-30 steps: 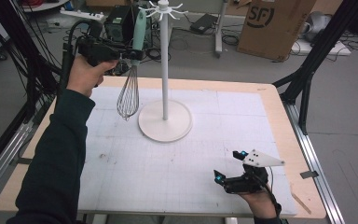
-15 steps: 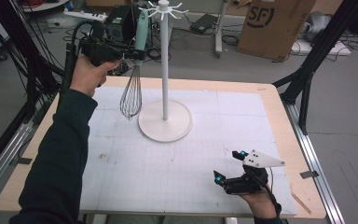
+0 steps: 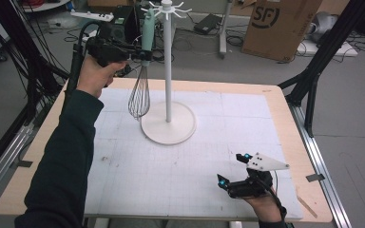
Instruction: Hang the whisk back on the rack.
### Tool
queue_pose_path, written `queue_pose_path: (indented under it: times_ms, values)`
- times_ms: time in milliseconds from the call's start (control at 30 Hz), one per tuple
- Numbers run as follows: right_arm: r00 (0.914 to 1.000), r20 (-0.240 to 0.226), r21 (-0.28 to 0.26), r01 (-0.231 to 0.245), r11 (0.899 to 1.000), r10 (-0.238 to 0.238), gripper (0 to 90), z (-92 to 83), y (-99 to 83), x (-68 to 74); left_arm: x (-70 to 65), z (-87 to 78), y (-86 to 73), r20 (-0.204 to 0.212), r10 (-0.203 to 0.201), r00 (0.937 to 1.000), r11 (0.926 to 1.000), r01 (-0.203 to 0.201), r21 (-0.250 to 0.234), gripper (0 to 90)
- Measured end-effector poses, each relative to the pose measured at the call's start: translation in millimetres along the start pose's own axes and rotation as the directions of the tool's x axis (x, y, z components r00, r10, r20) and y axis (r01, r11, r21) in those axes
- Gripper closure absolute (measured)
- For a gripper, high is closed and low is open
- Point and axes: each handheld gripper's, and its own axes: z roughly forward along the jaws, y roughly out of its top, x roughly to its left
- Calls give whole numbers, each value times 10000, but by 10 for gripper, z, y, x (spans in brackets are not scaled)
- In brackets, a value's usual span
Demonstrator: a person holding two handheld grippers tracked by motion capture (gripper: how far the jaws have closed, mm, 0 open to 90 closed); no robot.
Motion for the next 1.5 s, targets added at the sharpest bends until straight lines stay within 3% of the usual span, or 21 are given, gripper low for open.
queue_pose_path:
  times_ms: [367,467,933,1167,1333,1500]
  values:
    - [9998,-112,15,174,9998,-174,4,25,-8,10,60,58,-25,114,199,9997,9995,-196,-245,693]
    - [9995,-130,-26,271,9996,-271,4,22,-7,16,71,78,-34,178,409,9990,9991,-406,-152,688]
    - [9993,-170,-9,340,9994,-340,4,21,-10,14,76,96,-39,-250,468,9986,9984,-475,-317,610]
    - [9993,-194,-25,317,9995,-318,4,15,-7,20,10,67,-26,-337,570,9978,9972,-586,-470,486]
    - [9994,-143,-77,306,9995,-307,4,15,-2,24,-75,76,-27,-772,963,9924,9949,-983,-228,358]
    - [9994,-132,-140,308,9994,-310,4,-2,8,29,-162,66,-79,-931,1075,9898,9941,-1085,-63,241]
